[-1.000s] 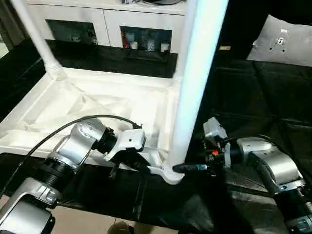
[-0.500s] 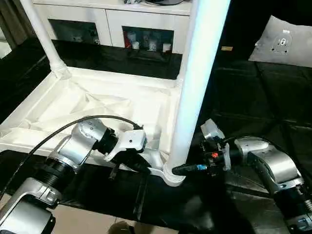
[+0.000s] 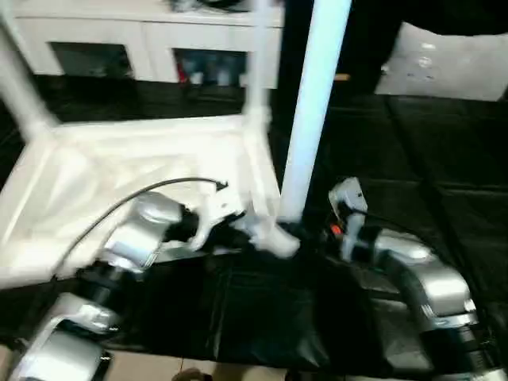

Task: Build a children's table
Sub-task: Rotate leg to tighten

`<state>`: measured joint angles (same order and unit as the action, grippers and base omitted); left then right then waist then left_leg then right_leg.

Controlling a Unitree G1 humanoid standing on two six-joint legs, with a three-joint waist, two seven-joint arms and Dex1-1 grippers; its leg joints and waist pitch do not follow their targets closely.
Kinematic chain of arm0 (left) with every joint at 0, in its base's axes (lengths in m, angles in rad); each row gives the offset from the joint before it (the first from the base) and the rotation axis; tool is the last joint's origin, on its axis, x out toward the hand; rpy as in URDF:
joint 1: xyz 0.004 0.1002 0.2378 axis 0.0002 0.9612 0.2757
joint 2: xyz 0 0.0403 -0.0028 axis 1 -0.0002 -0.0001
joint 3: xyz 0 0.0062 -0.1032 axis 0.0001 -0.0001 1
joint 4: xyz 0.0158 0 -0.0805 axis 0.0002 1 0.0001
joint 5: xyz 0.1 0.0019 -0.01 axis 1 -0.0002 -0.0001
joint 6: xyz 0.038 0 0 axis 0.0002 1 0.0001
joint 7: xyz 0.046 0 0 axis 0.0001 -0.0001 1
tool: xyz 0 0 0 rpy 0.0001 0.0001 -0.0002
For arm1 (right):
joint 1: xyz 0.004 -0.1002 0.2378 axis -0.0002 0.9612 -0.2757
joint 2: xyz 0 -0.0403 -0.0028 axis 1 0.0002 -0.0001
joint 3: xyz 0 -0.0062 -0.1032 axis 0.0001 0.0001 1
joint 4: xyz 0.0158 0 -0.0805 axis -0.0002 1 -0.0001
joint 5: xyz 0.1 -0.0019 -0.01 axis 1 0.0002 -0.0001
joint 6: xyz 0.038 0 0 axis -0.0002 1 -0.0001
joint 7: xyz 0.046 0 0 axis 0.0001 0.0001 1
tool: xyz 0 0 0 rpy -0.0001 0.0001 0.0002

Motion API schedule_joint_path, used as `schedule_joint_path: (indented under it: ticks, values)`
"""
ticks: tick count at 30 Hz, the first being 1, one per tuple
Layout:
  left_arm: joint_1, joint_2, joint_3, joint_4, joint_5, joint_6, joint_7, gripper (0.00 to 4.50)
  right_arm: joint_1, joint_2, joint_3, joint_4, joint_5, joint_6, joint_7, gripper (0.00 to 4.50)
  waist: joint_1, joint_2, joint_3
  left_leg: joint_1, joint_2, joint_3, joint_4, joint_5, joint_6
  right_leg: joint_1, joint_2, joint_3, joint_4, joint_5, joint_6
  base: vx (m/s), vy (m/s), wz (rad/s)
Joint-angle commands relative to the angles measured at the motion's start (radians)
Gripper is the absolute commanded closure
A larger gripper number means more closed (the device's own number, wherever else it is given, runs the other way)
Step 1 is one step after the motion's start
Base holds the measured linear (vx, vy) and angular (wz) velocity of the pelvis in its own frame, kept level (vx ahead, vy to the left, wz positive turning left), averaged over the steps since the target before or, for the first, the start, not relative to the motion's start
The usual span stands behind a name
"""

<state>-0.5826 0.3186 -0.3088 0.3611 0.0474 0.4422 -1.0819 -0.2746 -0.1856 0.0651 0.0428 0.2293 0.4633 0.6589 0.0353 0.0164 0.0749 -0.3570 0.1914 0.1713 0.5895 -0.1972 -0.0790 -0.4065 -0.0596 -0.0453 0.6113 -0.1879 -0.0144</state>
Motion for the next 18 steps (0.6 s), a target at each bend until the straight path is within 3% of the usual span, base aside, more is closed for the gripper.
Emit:
schedule_joint_path:
  ticks: [1,6,9,12,13,16,18]
  values:
    - [-0.035,-0.113,0.001,-0.026,-0.022,0.025,0.111,4.5,0.005,0.097,0.093,0.038,-0.029,0.051,-0.097,2.5,0.006,-0.009,-0.05,-0.001,0.024,-0.009,-0.074,-0.194,0.017,0.045,-0.072,0.044,-0.101,-0.405,-0.15,0.0,0.0,0.0]
    - [-0.07,-0.243,0.051,0.011,0.024,0.089,0.358,4.5,-0.05,0.256,0.042,0.133,-0.11,0.03,-0.389,2.51,-0.003,-0.003,-0.051,0.001,0.023,-0.013,-0.079,-0.211,-0.001,0.04,-0.069,0.043,-0.103,-0.393,-0.149,0.0,0.0,0.0]
    - [-0.074,-0.264,0.052,0.012,0.035,0.089,0.392,4.5,-0.068,0.284,0.042,0.152,-0.145,0.015,-0.459,2.51,-0.004,-0.002,-0.055,-0.003,0.023,-0.013,-0.079,-0.188,0.007,0.045,-0.068,0.045,-0.098,-0.331,-0.148,0.0,0.0,0.0]
    - [-0.06,-0.264,0.023,-0.008,0.04,0.086,0.369,4.5,-0.072,0.311,0.031,0.15,-0.151,-0.024,-0.489,2.51,0.0,-0.001,-0.059,-0.003,0.022,-0.01,-0.076,-0.15,0.023,0.05,-0.068,0.047,-0.091,-0.225,-0.168,0.0,0.0,0.0]
    - [-0.057,-0.262,0.021,-0.01,0.042,0.086,0.365,4.5,-0.071,0.313,0.028,0.148,-0.153,-0.032,-0.493,1.98,0.0,-0.001,-0.06,-0.003,0.022,-0.009,-0.075,-0.143,0.025,0.051,-0.068,0.047,-0.09,-0.213,-0.171,0.0,0.0,0.0]
    - [-0.05,-0.255,0.018,-0.019,0.045,0.088,0.359,4.5,-0.068,0.325,0.009,0.143,-0.155,-0.059,-0.512,1.98,0.001,0.001,-0.061,-0.005,0.022,-0.009,-0.075,-0.121,0.034,0.055,-0.067,0.046,-0.085,-0.161,-0.187,0.0,0.0,0.0]
    - [-0.033,-0.196,0.008,-0.034,0.044,0.073,0.302,4.5,-0.044,0.291,-0.012,0.1,-0.108,-0.094,-0.43,1.6,0.002,0.008,-0.063,-0.005,0.025,-0.01,-0.076,-0.116,0.037,0.058,-0.069,0.046,-0.081,-0.127,-0.197,0.0,0.0,0.0]
